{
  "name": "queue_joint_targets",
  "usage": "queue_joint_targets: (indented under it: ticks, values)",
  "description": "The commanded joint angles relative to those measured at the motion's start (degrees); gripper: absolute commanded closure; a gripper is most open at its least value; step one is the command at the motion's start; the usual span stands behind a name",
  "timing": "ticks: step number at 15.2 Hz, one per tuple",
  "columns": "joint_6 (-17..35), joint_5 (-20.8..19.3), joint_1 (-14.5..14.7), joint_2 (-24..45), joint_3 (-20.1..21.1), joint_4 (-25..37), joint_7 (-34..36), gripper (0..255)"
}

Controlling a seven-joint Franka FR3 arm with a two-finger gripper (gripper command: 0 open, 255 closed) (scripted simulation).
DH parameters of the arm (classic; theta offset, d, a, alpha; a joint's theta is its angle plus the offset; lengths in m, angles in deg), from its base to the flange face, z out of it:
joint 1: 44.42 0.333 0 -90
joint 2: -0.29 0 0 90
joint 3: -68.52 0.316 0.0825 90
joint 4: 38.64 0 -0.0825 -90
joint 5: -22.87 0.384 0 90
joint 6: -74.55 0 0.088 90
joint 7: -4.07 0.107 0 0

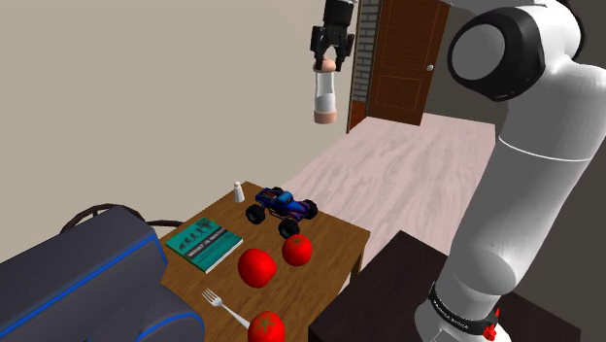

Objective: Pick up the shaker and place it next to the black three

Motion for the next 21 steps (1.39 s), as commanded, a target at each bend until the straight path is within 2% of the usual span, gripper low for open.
queue_joint_targets:
  ticks: [1, 5, 6, 13, 21]
  values:
    - [-2.23, 0.50, -0.32, 1.21, -0.28, 3.32, -0.08, 255]
    - [-6.81, 1.86, -1.11, 4.31, -0.78, 10.80, 0.00, 255]
    - [-6.86, 1.87, -1.12, 4.34, -0.78, 10.88, 0.00, 255]
    - [-2.17, -1.36, 5.32, -5.36, 5.16, -1.33, 10.59, 255]
    - [0.99, -2.05, 10.34, -11.03, 12.58, -8.26, 22.55, 255]
